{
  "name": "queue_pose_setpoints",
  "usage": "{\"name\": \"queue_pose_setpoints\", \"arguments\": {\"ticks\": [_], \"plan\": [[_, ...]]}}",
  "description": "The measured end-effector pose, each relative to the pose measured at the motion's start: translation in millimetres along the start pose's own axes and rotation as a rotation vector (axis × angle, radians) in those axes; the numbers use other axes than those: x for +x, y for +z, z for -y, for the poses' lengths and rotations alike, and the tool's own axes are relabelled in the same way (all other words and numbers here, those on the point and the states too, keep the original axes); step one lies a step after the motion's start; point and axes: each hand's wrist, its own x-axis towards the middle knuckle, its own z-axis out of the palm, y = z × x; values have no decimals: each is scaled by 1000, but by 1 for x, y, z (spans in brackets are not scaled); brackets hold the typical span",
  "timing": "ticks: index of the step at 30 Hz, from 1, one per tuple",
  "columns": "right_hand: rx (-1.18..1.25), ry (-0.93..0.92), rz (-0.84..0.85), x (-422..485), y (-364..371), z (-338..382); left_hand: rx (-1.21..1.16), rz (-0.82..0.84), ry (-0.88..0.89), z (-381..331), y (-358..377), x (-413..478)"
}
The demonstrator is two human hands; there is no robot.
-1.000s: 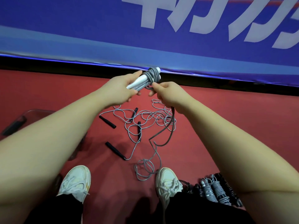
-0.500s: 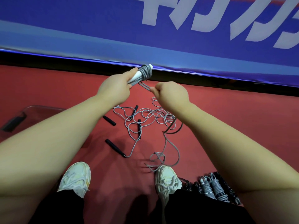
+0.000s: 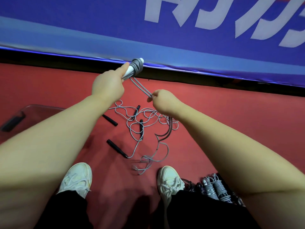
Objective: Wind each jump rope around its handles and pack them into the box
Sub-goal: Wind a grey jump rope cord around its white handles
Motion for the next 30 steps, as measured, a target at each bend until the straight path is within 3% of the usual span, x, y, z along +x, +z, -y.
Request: {"name": "queue_pose_setpoints", "arguments": {"ticks": [3, 7, 12, 16, 21, 24, 28, 30], "plan": [[-69, -100, -95, -7, -16, 9, 108, 7, 105, -2, 4, -5], [157, -56, -105, -18, -50, 9, 173, 27, 330, -12, 8, -11], [-340, -209, -116, -16, -64, -9, 196, 208, 536, -14, 13, -21], [-390, -280, -110, -14, -70, -26, 141, 318, 585, -17, 9, -27], [-260, -337, 104, -14, -75, -44, 23, 517, 736, -29, -2, -31], [-206, -274, 240, -16, -77, -59, -116, 575, 794, -39, -6, -37], [319, -201, 302, -25, -68, -87, -327, 572, 741, -49, -20, -40], [442, -173, 281, -28, -56, -93, -492, 574, 661, -56, -29, -42]]}}
